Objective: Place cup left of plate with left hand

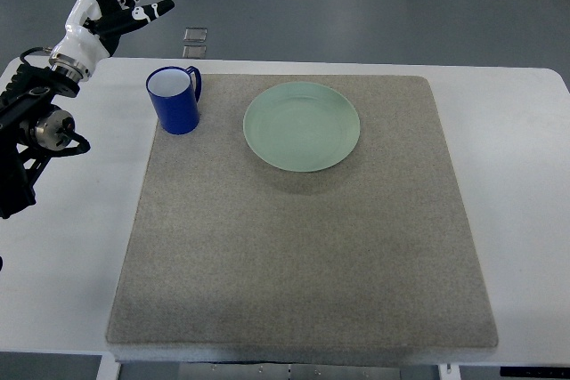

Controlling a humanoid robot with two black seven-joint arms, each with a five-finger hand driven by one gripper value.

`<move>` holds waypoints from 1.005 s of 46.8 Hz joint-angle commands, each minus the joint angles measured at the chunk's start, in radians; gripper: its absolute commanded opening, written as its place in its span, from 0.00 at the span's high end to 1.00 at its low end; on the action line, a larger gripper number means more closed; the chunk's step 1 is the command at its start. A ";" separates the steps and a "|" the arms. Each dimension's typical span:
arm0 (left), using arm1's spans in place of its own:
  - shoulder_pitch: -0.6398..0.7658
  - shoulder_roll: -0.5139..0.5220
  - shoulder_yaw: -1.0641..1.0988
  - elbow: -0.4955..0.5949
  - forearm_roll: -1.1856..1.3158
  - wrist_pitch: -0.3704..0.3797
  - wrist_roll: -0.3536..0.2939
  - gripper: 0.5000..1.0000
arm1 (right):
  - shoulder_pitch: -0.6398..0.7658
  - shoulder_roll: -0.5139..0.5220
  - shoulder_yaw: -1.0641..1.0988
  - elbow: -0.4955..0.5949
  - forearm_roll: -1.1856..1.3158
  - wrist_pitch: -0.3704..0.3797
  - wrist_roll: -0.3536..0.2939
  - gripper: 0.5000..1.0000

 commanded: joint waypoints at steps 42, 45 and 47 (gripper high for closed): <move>-0.051 -0.053 -0.004 0.041 -0.371 0.008 0.133 0.01 | 0.000 0.000 0.000 -0.001 0.000 0.000 0.000 0.14; -0.051 -0.048 -0.004 0.041 -0.371 -0.020 0.133 0.01 | 0.000 0.000 0.000 -0.001 0.000 0.000 0.000 0.14; -0.051 -0.046 -0.004 0.043 -0.369 -0.032 0.133 0.01 | 0.000 0.000 0.000 0.001 0.000 0.000 0.000 0.14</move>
